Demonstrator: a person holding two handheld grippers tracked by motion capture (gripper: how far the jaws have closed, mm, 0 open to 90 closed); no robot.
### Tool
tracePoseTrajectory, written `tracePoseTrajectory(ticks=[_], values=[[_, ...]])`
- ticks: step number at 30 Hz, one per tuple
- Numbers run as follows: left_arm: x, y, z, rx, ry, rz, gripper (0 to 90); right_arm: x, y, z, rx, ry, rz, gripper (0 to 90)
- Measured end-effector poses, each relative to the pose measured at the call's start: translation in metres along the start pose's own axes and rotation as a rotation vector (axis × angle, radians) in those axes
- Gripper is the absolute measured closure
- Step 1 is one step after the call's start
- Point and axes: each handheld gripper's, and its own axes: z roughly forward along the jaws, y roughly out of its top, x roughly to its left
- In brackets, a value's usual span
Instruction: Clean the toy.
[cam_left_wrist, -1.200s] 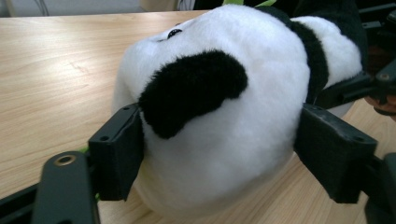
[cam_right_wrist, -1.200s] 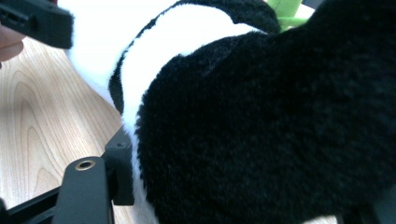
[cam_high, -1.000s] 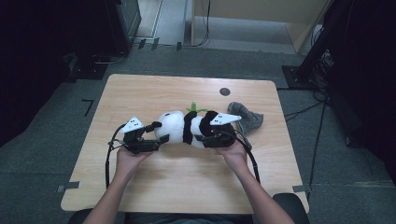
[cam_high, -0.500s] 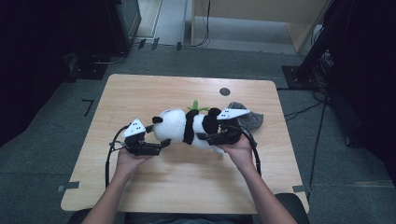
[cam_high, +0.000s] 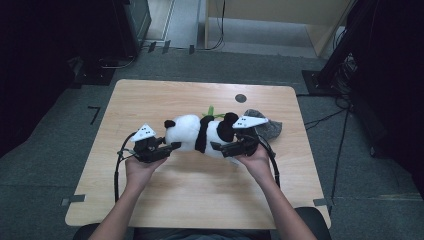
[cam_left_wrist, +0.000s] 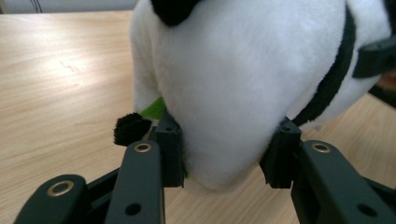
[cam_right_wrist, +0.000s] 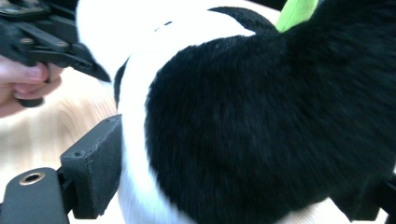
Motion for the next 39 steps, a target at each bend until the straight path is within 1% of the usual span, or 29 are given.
tracePoseTrajectory(ticks=[2, 3, 7, 9, 10, 12, 13, 14, 15, 16, 17, 18, 19, 20, 21, 22, 24, 27, 29, 32, 34, 35, 37, 38, 39], values=[[0.003, 0.001, -0.004, -0.006, -0.006, -0.020, 60.7, -0.001, -0.002, -0.002, -0.018, 0.016, 0.001, 12.0], [0.003, 0.002, -0.005, -0.008, 0.000, -0.018, 60.9, -0.001, -0.005, -0.003, -0.018, 0.028, 0.004, 11.9], [0.004, 0.003, -0.011, -0.028, 0.028, -0.008, 61.0, -0.001, -0.009, -0.005, -0.017, 0.020, 0.003, 12.9], [0.012, 0.004, -0.016, -0.040, 0.038, -0.042, 61.0, -0.004, -0.012, -0.010, -0.014, -0.006, -0.008, 13.4], [0.015, 0.004, -0.018, -0.050, 0.043, -0.059, 61.0, -0.006, -0.014, -0.014, -0.020, -0.012, -0.010, 13.9], [0.018, 0.005, -0.022, -0.069, 0.051, -0.074, 60.9, -0.010, -0.017, -0.017, -0.038, -0.005, -0.004, 14.2], [0.018, 0.006, -0.023, -0.077, 0.054, -0.078, 60.9, -0.011, -0.019, -0.017, -0.046, 0.002, 0.001, 14.2], [0.017, 0.007, -0.022, -0.084, 0.050, -0.085, 60.7, -0.011, -0.021, -0.014, -0.049, 0.022, 0.009, 14.1], [0.017, 0.007, -0.021, -0.087, 0.041, -0.096, 60.4, -0.011, -0.023, -0.008, -0.042, 0.055, 0.020, 14.0], [0.016, 0.007, -0.020, -0.087, 0.029, -0.104, 60.3, -0.010, -0.024, -0.002, -0.014, 0.088, 0.033, 14.2], [0.015, 0.007, -0.018, -0.086, 0.016, -0.109, 60.0, -0.009, -0.026, 0.004, 0.011, 0.116, 0.026, 14.3], [0.014, 0.007, -0.016, -0.080, 0.000, -0.115, 59.6, -0.005, -0.026, 0.009, 0.034, 0.090, 0.005, 15.2], [0.012, 0.007, -0.015, -0.077, -0.010, -0.123, 59.5, -0.003, -0.026, 0.013, 0.050, 0.069, -0.005, 19.7], [0.011, 0.006, -0.013, -0.077, -0.010, -0.141, 59.0, -0.001, -0.026, 0.014, 0.051, 0.058, -0.002, 24.4], [0.011, 0.005, -0.012, -0.077, -0.009, -0.152, 58.5, 0.001, -0.026, 0.015, 0.047, 0.016, -0.007, 28.8], [0.011, 0.005, -0.012, -0.078, 0.000, -0.144, 57.8, 0.002, -0.026, 0.015, 0.043, 0.004, -0.007, 31.6], [0.010, 0.003, -0.011, -0.074, 0.015, -0.134, 52.2, 0.001, -0.025, 0.016, 0.037, -0.002, 0.012, 33.9], [0.010, 0.001, -0.008, -0.061, 0.039, -0.091, 42.8, 0.001, -0.024, 0.015, 0.048, -0.022, 0.017, 34.0], [0.010, 0.000, -0.006, -0.049, 0.047, -0.078, 37.8, 0.001, -0.024, 0.014, 0.056, -0.029, 0.027, 33.4], [0.010, -0.002, -0.004, -0.019, 0.056, -0.070, 33.1, 0.002, -0.023, 0.011, 0.068, -0.041, 0.025, 30.2], [0.011, -0.002, -0.003, -0.001, 0.042, -0.084, 32.6, 0.002, -0.022, 0.007, 0.057, -0.041, 0.041, 28.9], [0.012, -0.003, -0.003, 0.001, 0.033, -0.094, 32.2, 0.002, -0.021, 0.005, 0.050, -0.037, 0.057, 28.5], [0.012, -0.002, -0.002, -0.004, 0.008, -0.122, 31.3, -0.001, -0.019, 0.001, 0.035, -0.008, 0.112, 27.9], [0.012, -0.002, -0.002, 0.000, 0.002, -0.127, 30.7, -0.003, -0.019, 0.000, 0.031, -0.003, 0.130, 27.9], [0.012, -0.002, -0.003, 0.000, 0.009, -0.124, 30.3, -0.003, -0.019, -0.001, 0.027, -0.003, 0.132, 27.9]])
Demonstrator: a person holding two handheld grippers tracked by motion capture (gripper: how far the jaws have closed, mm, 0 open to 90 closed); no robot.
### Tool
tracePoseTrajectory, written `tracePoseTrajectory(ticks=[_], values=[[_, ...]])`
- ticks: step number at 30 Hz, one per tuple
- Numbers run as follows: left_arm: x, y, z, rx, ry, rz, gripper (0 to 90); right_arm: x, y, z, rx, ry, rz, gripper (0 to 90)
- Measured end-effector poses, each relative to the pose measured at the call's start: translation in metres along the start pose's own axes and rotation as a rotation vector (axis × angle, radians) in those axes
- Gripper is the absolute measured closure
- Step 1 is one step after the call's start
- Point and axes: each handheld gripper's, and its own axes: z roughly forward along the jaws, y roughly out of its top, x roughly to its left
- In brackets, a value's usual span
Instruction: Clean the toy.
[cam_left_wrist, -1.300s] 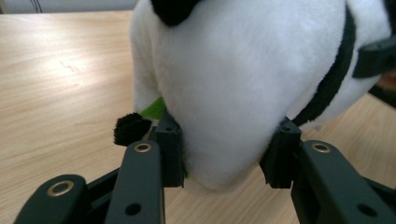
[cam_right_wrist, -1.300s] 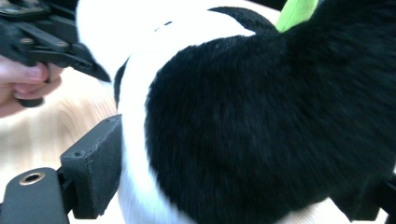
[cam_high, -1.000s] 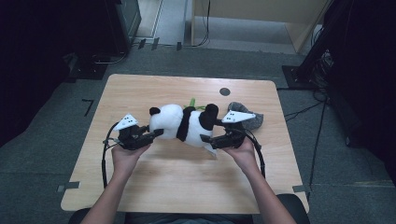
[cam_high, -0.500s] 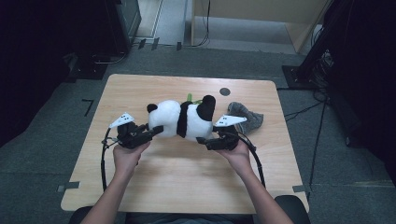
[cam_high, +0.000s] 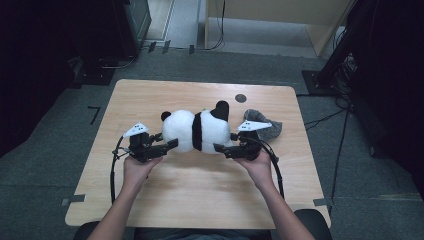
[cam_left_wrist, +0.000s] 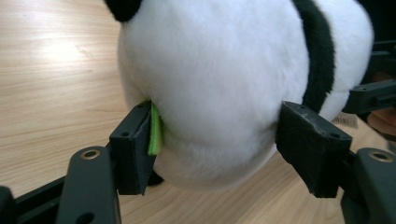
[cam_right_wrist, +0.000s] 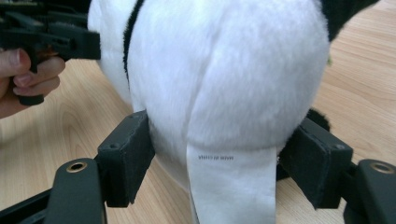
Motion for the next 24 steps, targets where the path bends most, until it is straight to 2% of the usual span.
tracePoseTrajectory(ticks=[5, 8, 10, 12, 14, 16, 18, 21, 24], values=[[0.000, 0.000, 0.000, 0.012, -0.009, -0.012, 29.6, 0.001, 0.002, -0.005, -0.013, 0.002, 0.008, 27.6], [0.000, 0.001, 0.001, 0.005, -0.012, -0.047, 29.3, 0.002, 0.004, -0.005, -0.016, -0.001, 0.018, 26.5], [0.000, 0.001, 0.001, 0.027, -0.005, -0.053, 29.0, 0.002, 0.005, -0.005, -0.024, 0.003, 0.024, 26.4], [-0.002, 0.000, 0.001, 0.049, 0.012, -0.041, 29.2, 0.005, 0.007, -0.005, -0.003, 0.003, 0.040, 26.4], [-0.004, 0.000, -0.001, 0.058, 0.016, -0.037, 29.2, 0.010, 0.009, -0.006, 0.019, -0.002, 0.011, 26.4], [-0.005, 0.000, -0.005, 0.041, 0.012, -0.033, 29.3, 0.016, 0.010, -0.008, 0.034, -0.020, -0.018, 26.3], [-0.004, -0.001, -0.005, 0.034, 0.003, -0.035, 29.3, 0.019, 0.010, -0.011, 0.036, -0.018, -0.025, 26.2], [0.000, -0.004, 0.002, 0.050, 0.024, -0.037, 28.7, 0.016, 0.008, -0.008, 0.034, -0.037, -0.026, 26.1], [0.004, -0.008, 0.012, 0.067, 0.058, -0.019, 28.2, 0.010, 0.005, 0.001, 0.056, -0.092, -0.033, 26.0]])
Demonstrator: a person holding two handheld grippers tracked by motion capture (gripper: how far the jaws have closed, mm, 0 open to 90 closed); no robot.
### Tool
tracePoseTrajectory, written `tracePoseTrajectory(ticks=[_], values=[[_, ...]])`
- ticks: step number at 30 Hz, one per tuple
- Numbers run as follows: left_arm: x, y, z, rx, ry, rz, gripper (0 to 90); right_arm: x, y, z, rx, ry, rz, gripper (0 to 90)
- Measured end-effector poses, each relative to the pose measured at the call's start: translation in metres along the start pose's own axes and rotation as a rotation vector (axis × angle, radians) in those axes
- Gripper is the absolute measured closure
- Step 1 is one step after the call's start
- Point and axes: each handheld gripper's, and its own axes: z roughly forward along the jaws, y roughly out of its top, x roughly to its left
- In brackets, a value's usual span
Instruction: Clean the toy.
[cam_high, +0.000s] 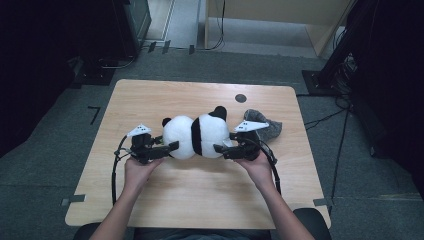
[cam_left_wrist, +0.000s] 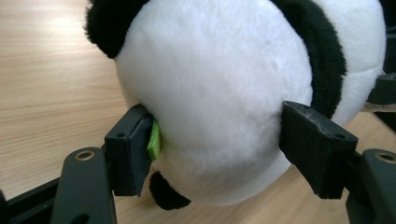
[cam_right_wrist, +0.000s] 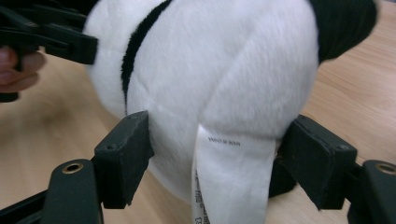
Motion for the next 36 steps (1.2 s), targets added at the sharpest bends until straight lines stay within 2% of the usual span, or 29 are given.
tracePoseTrajectory(ticks=[2, 5, 8, 11, 16, 19, 23, 29, 34, 36], values=[[0.003, 0.000, 0.002, -0.022, 0.005, 0.005, 27.4, -0.003, -0.001, 0.004, -0.010, -0.011, -0.012, 25.5], [0.007, -0.001, 0.004, -0.044, 0.032, 0.039, 25.6, -0.006, 0.001, 0.008, -0.036, -0.021, -0.025, 24.6], [0.010, -0.001, 0.003, -0.060, 0.068, 0.063, 25.5, -0.008, 0.003, 0.010, -0.051, -0.064, -0.060, 24.1], [0.010, 0.000, 0.000, -0.075, 0.073, 0.075, 26.4, -0.009, 0.007, 0.007, -0.061, -0.103, -0.077, 24.9], [0.009, 0.002, 0.001, -0.037, 0.083, 0.097, 25.9, -0.012, 0.006, 0.005, -0.071, -0.130, -0.089, 26.3], [0.007, 0.002, -0.003, -0.028, 0.097, 0.119, 25.9, -0.014, 0.006, -0.001, -0.092, -0.145, -0.089, 27.1], [0.006, 0.002, -0.006, -0.040, 0.091, 0.101, 25.9, -0.020, 0.004, -0.013, -0.125, -0.172, -0.067, 27.6], [0.008, 0.003, -0.002, -0.033, 0.088, 0.103, 25.9, -0.035, -0.005, -0.026, -0.127, -0.282, -0.080, 30.3], [0.008, 0.005, 0.000, -0.027, 0.081, 0.115, 25.9, -0.052, -0.014, -0.031, -0.134, -0.335, -0.019, 30.6], [0.008, 0.005, 0.000, -0.022, 0.079, 0.117, 25.8, -0.058, -0.016, -0.032, -0.143, -0.369, -0.016, 30.8]])
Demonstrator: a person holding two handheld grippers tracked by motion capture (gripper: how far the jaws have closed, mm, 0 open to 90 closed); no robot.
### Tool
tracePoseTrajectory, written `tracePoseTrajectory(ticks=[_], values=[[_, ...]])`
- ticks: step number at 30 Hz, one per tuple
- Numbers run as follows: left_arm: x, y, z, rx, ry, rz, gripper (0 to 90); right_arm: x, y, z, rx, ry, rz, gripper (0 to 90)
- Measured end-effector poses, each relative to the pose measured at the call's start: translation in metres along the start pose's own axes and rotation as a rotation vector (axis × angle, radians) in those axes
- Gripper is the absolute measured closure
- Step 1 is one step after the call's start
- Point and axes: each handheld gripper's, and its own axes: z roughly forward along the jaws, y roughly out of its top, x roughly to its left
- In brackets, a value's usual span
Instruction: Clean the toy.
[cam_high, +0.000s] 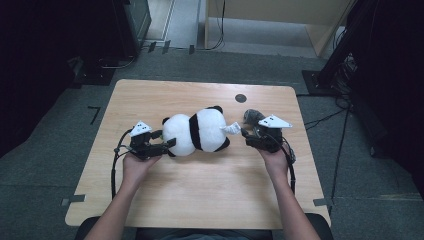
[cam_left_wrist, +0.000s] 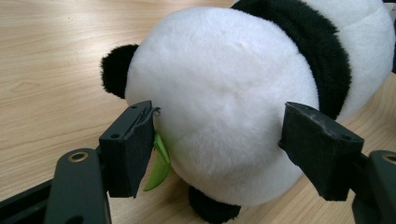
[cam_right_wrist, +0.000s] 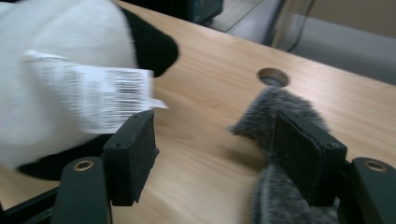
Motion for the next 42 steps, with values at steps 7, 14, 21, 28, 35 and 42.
tracePoseTrajectory(ticks=[7, 14, 21, 28, 35, 42], values=[[-0.001, -0.001, 0.002, 0.009, -0.005, 0.001, 25.7, -0.018, -0.011, 0.011, 0.003, -0.092, 0.038, 32.8], [-0.001, -0.001, 0.002, 0.005, -0.007, -0.001, 25.7, -0.042, -0.021, 0.027, -0.009, -0.198, 0.079, 34.8], [-0.002, -0.002, 0.003, -0.002, -0.002, 0.013, 25.7, -0.060, -0.031, 0.044, -0.009, -0.248, 0.133, 39.3], [-0.003, -0.003, 0.004, -0.009, 0.000, 0.005, 25.6, -0.060, -0.043, 0.061, 0.043, -0.223, 0.110, 46.6], [-0.004, -0.005, 0.003, -0.010, 0.004, -0.002, 25.7, -0.057, -0.048, 0.067, 0.079, -0.201, 0.140, 55.8], [-0.005, -0.007, 0.003, -0.009, 0.006, 0.000, 26.3, -0.052, -0.048, 0.072, 0.175, -0.235, 0.088, 62.2]])
